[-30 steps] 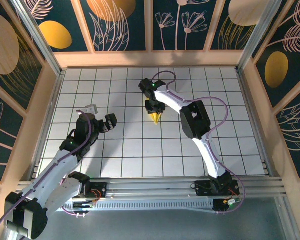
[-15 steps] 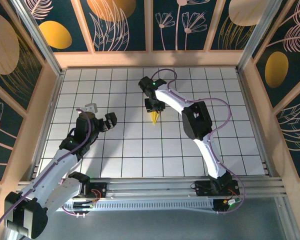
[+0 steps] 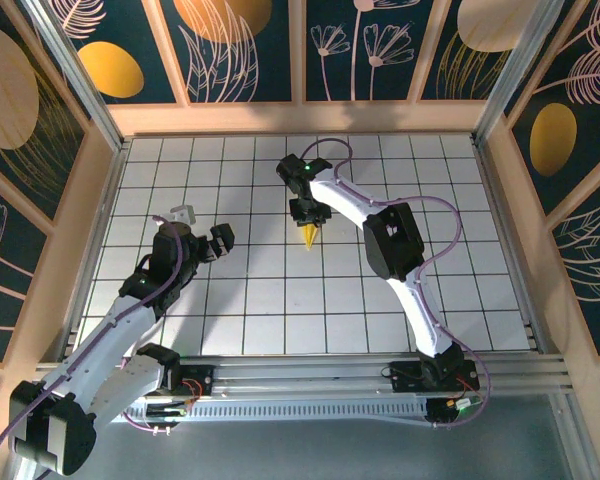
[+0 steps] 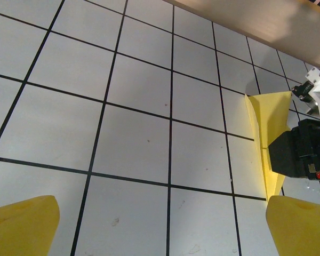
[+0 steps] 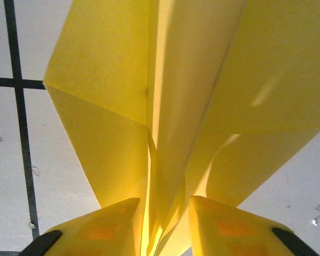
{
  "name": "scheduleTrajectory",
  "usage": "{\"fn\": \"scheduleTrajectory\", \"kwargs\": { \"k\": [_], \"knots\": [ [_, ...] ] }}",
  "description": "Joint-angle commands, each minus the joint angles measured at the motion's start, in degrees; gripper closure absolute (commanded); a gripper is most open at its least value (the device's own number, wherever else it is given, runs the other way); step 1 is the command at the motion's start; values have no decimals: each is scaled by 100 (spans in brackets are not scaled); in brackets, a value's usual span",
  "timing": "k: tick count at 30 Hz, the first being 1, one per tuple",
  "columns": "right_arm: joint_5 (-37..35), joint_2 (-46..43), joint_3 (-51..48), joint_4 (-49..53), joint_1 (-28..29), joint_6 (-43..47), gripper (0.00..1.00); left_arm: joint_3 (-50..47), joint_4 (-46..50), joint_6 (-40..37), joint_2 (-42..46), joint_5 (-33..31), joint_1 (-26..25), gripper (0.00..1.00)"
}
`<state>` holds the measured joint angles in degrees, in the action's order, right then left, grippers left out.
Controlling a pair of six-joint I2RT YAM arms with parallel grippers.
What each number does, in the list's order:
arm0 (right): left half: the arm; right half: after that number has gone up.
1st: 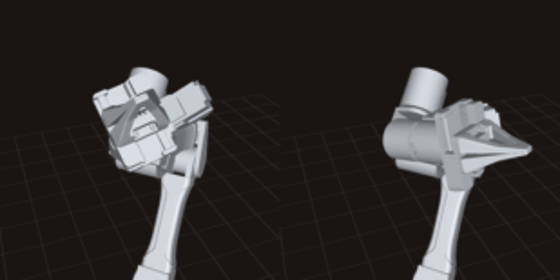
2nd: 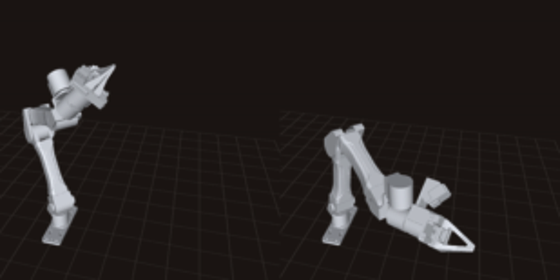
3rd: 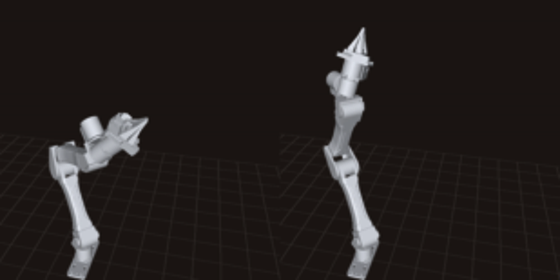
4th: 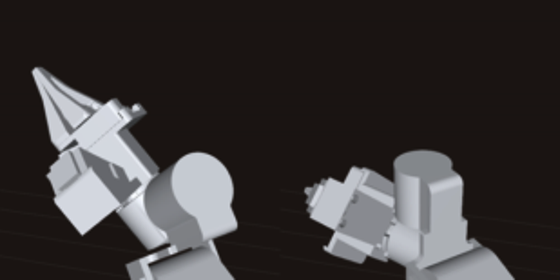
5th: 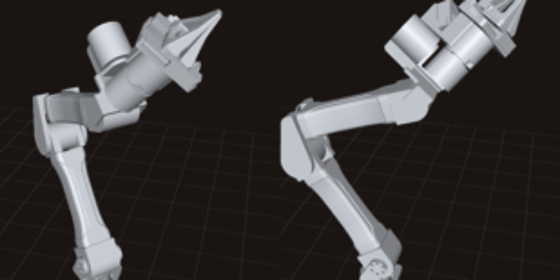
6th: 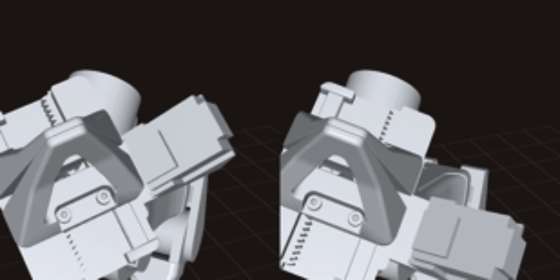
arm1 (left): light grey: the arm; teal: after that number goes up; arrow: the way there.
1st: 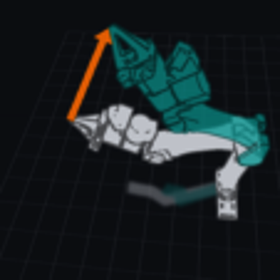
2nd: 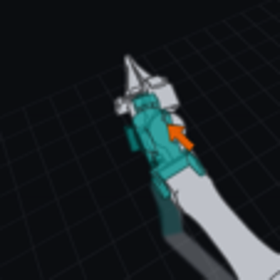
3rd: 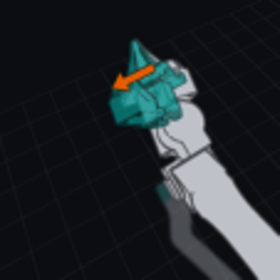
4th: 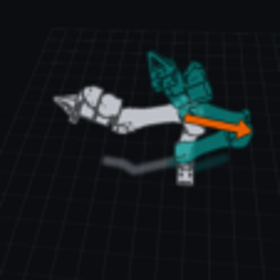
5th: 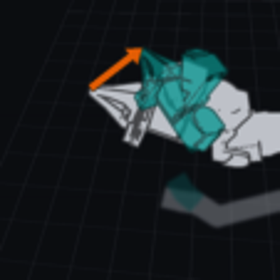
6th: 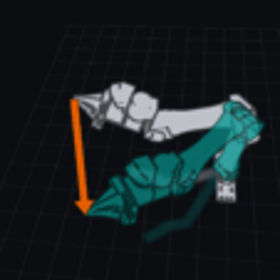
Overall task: Fold a paper plane with a square sheet of paper (fold left side to right side)
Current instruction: Pick up the paper plane at the center of the table.
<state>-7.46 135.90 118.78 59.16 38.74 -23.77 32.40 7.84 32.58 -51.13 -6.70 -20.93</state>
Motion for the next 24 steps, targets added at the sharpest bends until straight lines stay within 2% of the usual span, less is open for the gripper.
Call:
{"fn": "scheduleTrajectory", "kwargs": {
  "k": [1, 24],
  "knots": [
    [-209, -259, -20, 287, 80, 148, 72, 182, 47, 39, -37, -60, 23, 1],
    [-670, -291, -77, 650, 198, 565, 72, 215, 69, 52, -61, -68, 26, 1]
  ]
}}
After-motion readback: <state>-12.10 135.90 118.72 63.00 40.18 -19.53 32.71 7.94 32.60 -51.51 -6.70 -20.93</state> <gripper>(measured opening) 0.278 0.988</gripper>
